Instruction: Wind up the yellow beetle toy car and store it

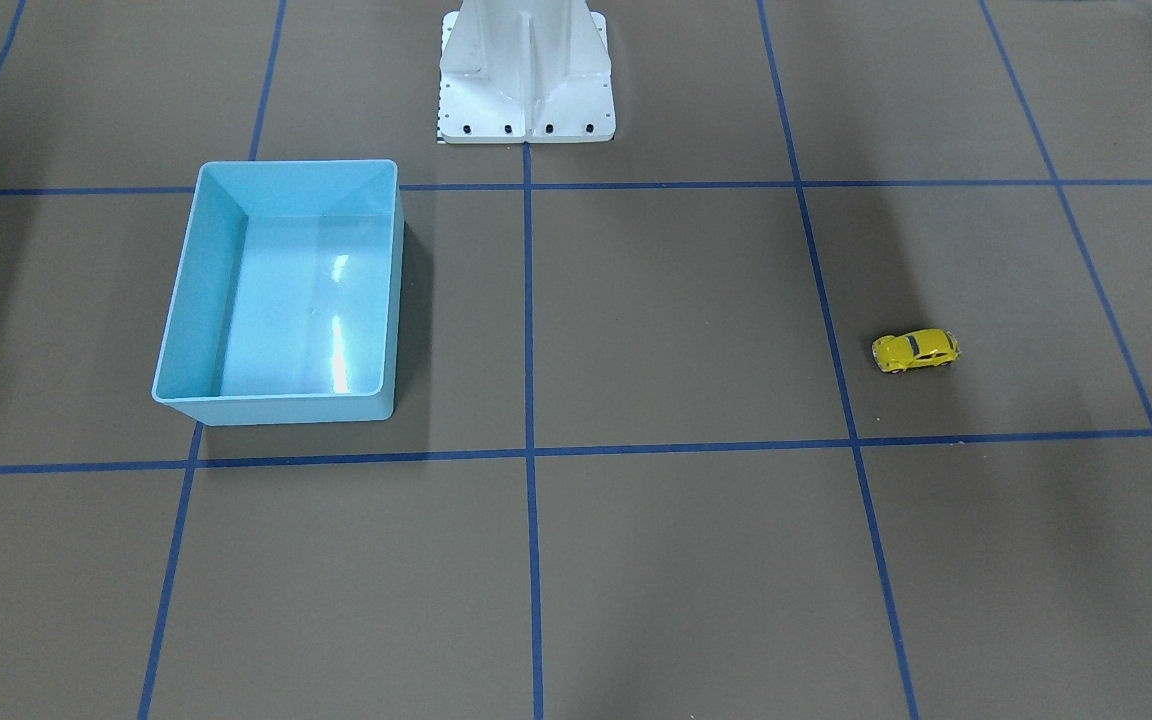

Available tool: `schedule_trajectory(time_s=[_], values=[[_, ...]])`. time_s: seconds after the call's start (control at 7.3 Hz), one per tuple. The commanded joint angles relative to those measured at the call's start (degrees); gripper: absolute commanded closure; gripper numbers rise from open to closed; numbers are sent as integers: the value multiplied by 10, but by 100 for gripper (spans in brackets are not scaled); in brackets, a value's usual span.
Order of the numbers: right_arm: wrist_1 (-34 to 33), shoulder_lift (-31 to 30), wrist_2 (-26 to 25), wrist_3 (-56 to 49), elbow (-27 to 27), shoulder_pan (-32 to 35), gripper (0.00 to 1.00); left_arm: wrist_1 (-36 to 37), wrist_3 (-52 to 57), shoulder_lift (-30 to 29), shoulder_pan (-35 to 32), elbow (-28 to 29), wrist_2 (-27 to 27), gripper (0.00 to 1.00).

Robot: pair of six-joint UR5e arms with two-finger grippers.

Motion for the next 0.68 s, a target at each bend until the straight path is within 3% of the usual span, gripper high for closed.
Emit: schedule_trajectory(time_s=[0.0, 0.14, 0.55], values=[[-1, 1, 0, 0, 0, -1, 0, 6, 0, 0, 1, -44, -1, 0], [-1, 1, -1, 0, 0, 0, 0, 7, 0, -1, 9, -63, -1, 0], [-1, 2, -1, 0, 0, 0, 0, 7, -5, -2, 128, -155, 0, 0]])
